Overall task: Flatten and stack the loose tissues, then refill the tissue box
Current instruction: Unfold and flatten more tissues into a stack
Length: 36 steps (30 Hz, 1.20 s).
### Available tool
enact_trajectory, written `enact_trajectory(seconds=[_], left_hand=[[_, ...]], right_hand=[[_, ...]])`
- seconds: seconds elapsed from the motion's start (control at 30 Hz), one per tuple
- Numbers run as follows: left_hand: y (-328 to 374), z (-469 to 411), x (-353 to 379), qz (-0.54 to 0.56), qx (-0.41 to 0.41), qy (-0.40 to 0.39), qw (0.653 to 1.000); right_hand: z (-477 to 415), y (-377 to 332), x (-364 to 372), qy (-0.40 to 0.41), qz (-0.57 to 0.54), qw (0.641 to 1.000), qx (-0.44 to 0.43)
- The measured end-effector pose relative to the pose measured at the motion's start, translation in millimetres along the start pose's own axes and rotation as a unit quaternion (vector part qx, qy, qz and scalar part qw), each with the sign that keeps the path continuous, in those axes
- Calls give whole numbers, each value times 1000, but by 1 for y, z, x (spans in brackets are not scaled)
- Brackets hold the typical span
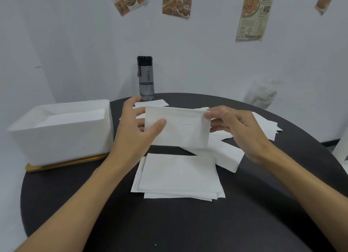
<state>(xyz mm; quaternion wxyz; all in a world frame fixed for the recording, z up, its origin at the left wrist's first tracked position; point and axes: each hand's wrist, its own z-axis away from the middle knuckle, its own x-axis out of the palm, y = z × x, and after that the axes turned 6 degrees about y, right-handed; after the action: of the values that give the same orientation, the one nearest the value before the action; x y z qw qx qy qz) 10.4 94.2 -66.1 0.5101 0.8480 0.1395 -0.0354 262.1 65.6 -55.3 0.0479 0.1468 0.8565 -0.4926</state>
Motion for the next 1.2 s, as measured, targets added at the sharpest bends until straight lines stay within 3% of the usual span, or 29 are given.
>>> enact_trajectory(seconds=[0.13, 0.4, 0.7, 0.93, 1.07, 1.2], left_hand=[[4, 1, -1, 48, 11, 9, 999], [11, 5, -3, 90, 2, -73, 993], [2, -3, -8, -33, 28, -143, 989], [3, 1, -11, -114, 37, -272, 955], [-3, 3, -7, -158, 49, -311, 936], [-7, 7, -3, -181, 58, -354, 916]], right_hand=[[5, -4, 5, -26, -25, 999, 4], [6, -6, 11, -22, -2, 1000, 8], [9, -7, 12, -94, 97, 990, 43], [13, -8, 11, -188, 174, 965, 46], [15, 0, 8, -245, 238, 939, 43], [14, 1, 4, -262, 232, 935, 54]])
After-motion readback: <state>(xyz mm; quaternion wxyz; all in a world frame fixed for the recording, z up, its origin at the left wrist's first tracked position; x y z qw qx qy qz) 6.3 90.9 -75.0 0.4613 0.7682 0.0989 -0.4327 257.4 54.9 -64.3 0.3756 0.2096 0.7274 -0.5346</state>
